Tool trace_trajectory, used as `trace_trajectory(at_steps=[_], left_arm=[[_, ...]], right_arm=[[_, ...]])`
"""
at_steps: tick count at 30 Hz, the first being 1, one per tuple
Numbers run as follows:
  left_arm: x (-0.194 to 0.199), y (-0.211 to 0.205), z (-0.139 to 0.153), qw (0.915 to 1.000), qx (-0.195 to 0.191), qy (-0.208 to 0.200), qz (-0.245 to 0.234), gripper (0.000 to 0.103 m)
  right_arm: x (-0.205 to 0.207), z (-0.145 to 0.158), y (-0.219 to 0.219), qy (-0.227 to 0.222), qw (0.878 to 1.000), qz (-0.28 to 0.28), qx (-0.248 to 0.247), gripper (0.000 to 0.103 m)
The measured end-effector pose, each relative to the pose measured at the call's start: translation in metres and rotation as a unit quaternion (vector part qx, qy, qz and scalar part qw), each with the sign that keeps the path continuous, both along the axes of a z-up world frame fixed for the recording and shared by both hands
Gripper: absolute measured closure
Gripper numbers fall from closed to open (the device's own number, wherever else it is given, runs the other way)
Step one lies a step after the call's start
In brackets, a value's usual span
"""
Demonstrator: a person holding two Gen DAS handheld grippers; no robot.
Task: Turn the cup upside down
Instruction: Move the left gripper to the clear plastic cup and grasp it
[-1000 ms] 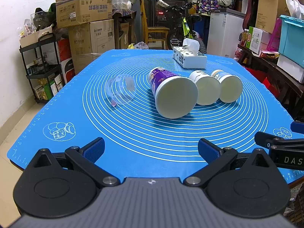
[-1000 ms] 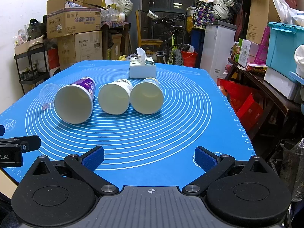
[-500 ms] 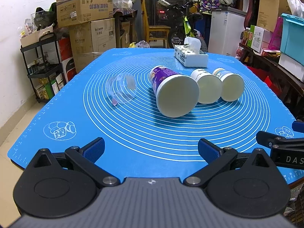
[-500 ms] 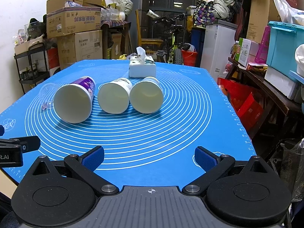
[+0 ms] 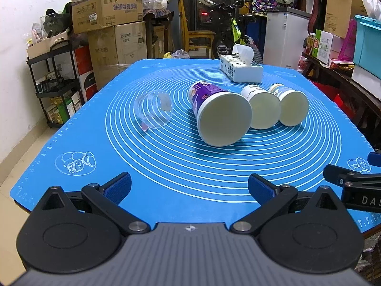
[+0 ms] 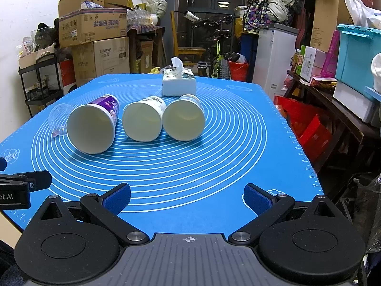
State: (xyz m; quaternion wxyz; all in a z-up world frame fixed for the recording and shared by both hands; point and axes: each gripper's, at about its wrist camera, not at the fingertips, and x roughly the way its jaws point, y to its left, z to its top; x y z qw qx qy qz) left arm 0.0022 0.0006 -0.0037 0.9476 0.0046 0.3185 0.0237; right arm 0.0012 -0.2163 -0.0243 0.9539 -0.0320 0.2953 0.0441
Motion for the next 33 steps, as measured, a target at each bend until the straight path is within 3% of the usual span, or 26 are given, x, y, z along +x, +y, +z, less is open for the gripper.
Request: trace_trajectory(at_steps=[13,23,27,33], left_arm=[[0.025,0.006,0.011,0.9987,0.018,0.015,0.046,0.000],[0.093,0.033,0.047,0.9905,0.006,0.018,0.136,0.000],[0.130,0.045,0.050,0.9831,-0.017,0.036,0.179,0.000],[0.170,0.051,0.041,0.9764,0.007,0.060,0.207,0.000]], right_arm=[[0.017,0.006,-0.010,-0.004,1.000,-0.007,0.017,0.002],[0.054,0.016,-0.030,-0.021,0.999,-0.011,0.030,0.002],[0.069,0.014,-0.037,-0.020,0.999,-0.012,0.036,0.002],[0.092,0.008,-0.054,-0.013,0.999,-0.024,0.042,0.002]])
